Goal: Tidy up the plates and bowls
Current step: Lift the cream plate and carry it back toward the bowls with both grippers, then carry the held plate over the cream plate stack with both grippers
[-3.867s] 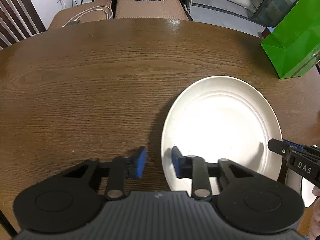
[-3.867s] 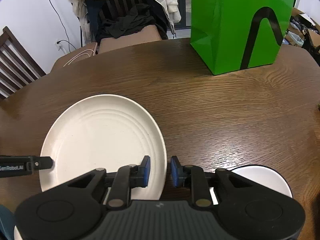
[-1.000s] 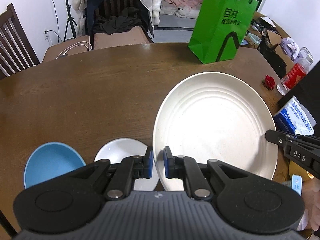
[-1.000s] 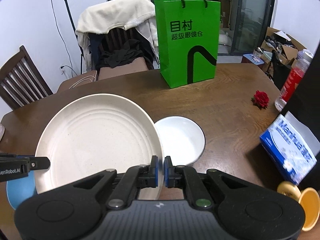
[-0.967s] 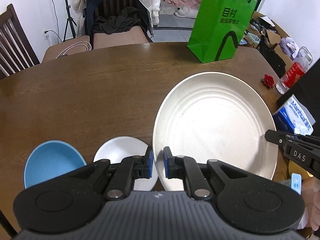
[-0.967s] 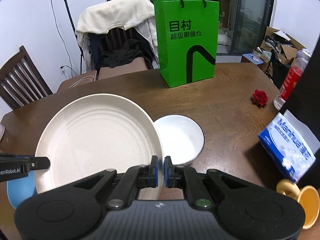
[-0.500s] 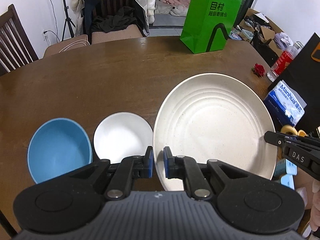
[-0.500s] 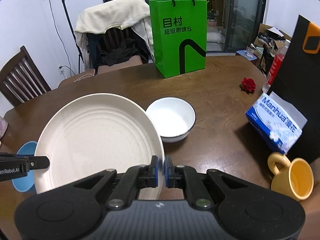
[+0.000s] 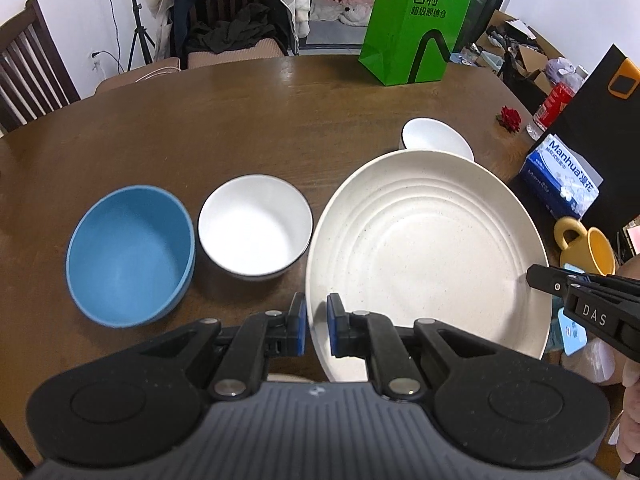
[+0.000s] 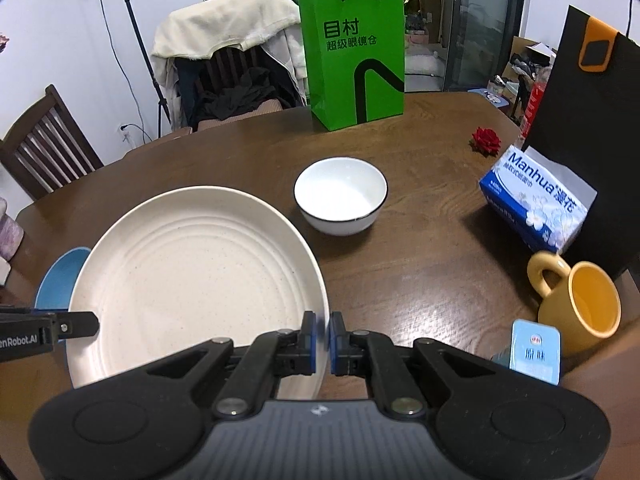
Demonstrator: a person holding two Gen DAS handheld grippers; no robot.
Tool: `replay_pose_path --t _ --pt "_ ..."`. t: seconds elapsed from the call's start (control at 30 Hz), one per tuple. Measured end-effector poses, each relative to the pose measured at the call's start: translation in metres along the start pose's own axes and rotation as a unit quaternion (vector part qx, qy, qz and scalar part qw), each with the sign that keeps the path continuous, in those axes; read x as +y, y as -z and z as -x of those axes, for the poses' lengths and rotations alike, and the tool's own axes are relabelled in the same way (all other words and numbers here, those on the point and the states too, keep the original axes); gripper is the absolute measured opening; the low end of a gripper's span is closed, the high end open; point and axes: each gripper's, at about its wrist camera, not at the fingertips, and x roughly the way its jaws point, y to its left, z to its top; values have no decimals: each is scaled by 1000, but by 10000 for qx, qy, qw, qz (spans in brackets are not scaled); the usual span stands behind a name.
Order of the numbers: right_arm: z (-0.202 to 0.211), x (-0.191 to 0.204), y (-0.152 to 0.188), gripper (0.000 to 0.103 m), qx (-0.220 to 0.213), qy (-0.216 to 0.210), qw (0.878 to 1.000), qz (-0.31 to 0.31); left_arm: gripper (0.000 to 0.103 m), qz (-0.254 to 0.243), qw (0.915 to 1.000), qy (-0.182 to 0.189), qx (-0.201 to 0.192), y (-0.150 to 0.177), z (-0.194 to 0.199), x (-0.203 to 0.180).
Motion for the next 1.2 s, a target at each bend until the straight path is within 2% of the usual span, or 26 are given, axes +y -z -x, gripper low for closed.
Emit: replay_pose_path --t 0.67,1.2 --pt "7 28 56 6 322 -144 9994 32 11 72 9995 -179 248 54 10 28" --pt "-2 55 84 6 496 -286 9981 224 11 266 9987 -254 360 84 12 58"
